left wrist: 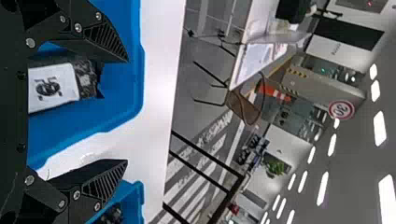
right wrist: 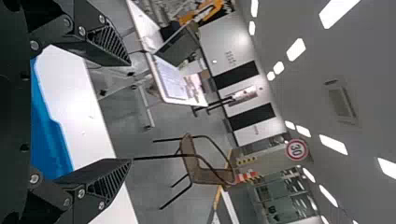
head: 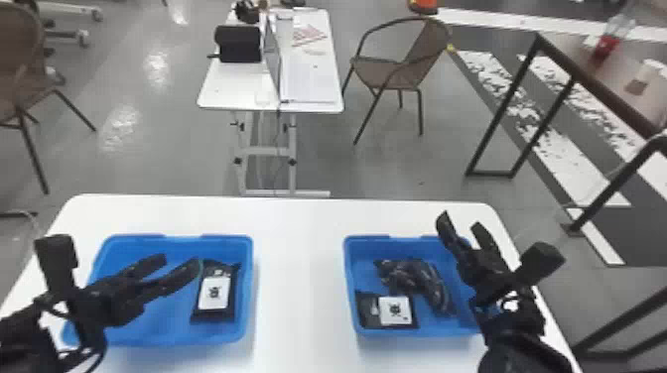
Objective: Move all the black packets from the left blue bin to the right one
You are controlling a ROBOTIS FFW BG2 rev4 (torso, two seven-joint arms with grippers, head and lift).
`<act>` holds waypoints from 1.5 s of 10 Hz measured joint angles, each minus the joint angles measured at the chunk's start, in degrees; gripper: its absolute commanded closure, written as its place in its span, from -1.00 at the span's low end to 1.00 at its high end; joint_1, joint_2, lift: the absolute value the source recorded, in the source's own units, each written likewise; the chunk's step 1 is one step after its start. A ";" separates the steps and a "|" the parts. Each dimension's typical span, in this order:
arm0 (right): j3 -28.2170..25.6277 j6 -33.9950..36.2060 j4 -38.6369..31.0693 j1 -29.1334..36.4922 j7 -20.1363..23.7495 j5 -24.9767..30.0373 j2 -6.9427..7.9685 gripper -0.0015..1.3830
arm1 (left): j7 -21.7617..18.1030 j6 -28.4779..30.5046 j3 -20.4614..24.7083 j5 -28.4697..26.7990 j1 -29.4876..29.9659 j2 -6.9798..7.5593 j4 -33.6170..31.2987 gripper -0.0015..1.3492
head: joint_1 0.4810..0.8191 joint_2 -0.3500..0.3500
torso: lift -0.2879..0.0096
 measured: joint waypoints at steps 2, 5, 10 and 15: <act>0.35 -1.12 -8.49 4.69 0.12 -5.68 2.29 -0.75 | 2.33 8.54 -1.49 -4.68 -1.41 0.10 0.02 -0.56 | 0.27 -0.42 | 0.94; 2.78 -1.16 -14.59 7.81 0.93 -10.62 2.97 -0.75 | 4.18 24.49 -4.01 -12.63 -5.50 1.13 0.56 -0.57 | 0.27 -0.34 | 0.94; 3.92 -1.16 -15.23 8.50 1.80 -13.29 3.40 -0.75 | 4.17 23.93 -9.60 -12.51 -15.35 4.16 17.23 -0.56 | 0.27 -0.35 | 0.94; 3.94 -1.16 -14.87 8.70 2.14 -13.74 3.77 -0.75 | 3.87 16.26 -12.90 -8.36 -22.69 5.63 32.61 -0.50 | 0.27 -0.40 | 0.94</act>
